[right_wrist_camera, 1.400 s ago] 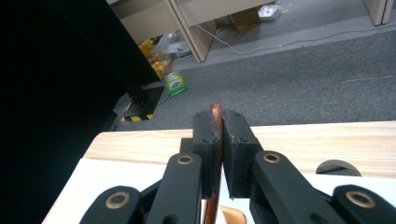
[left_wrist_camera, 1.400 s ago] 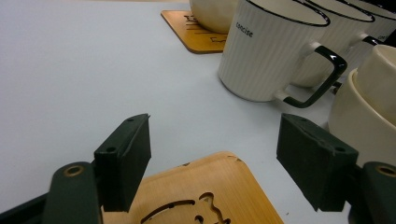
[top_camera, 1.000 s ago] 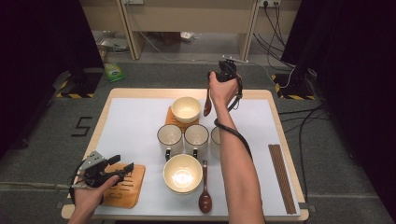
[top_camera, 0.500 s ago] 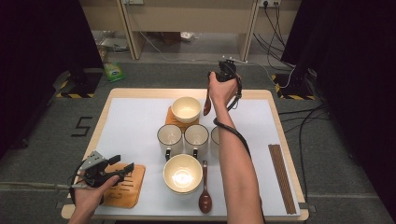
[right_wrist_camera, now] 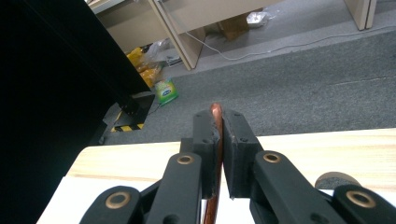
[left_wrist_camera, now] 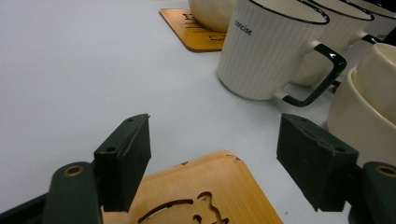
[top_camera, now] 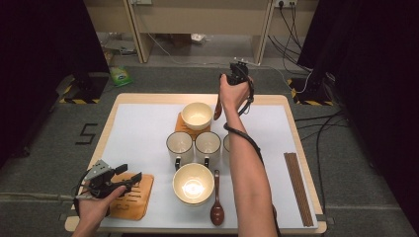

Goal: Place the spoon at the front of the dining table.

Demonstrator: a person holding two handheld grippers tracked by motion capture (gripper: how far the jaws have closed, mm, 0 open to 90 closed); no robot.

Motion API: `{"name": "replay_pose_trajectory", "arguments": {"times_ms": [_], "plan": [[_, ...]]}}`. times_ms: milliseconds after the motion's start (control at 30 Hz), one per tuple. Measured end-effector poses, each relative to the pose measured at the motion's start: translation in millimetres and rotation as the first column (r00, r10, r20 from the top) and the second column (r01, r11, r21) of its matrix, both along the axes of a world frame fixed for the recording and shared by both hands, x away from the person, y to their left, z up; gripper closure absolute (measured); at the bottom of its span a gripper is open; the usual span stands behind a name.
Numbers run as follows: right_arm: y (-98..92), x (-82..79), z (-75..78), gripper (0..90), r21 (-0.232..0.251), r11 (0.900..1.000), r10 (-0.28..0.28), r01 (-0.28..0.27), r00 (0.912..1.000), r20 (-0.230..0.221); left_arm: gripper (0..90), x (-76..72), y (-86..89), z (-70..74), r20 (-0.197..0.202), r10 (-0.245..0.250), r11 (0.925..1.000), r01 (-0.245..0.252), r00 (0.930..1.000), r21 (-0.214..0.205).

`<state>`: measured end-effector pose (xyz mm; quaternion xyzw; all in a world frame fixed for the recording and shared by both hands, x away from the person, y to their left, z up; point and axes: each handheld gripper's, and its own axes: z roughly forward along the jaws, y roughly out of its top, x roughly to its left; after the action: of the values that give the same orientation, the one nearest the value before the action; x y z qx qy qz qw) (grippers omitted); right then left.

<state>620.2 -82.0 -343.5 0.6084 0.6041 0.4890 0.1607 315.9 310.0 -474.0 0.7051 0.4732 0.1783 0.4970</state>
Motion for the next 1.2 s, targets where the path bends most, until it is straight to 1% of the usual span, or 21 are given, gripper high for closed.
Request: {"name": "replay_pose_trajectory", "arguments": {"times_ms": [133,467,533,733,1200], "plan": [[0.7,2.1,-3.3,84.3,-0.001,1.0,-0.003,0.003,1.0,-0.007,25.4,0.2,0.1,-0.1,0.001,-0.001,1.0,0.001,1.0,-0.002],[2.7,5.1,-5.6,84.3,-0.003,1.0,-0.004,0.004,0.9999,-0.015,25.4,0.3,-0.6,-0.1,0.001,-0.004,1.0,0.004,1.0,0.004],[3.0,6.4,-6.4,84.3,-0.002,1.0,-0.004,0.004,0.9998,-0.018,25.4,0.1,-1.2,0.3,0.003,-0.004,1.0,0.004,1.0,0.0],[2.9,8.3,-9.2,84.3,-0.001,1.0,-0.008,0.008,0.9997,-0.024,25.4,0.3,-2.5,-0.9,-0.001,-0.009,1.0,0.009,1.0,0.003],[3.5,10.9,-11.5,84.2,-0.006,0.9999,-0.009,0.009,0.9995,-0.03,25.4,0.8,-2.5,-1.4,-0.003,-0.011,0.9999,0.011,0.9999,0.002]]}}
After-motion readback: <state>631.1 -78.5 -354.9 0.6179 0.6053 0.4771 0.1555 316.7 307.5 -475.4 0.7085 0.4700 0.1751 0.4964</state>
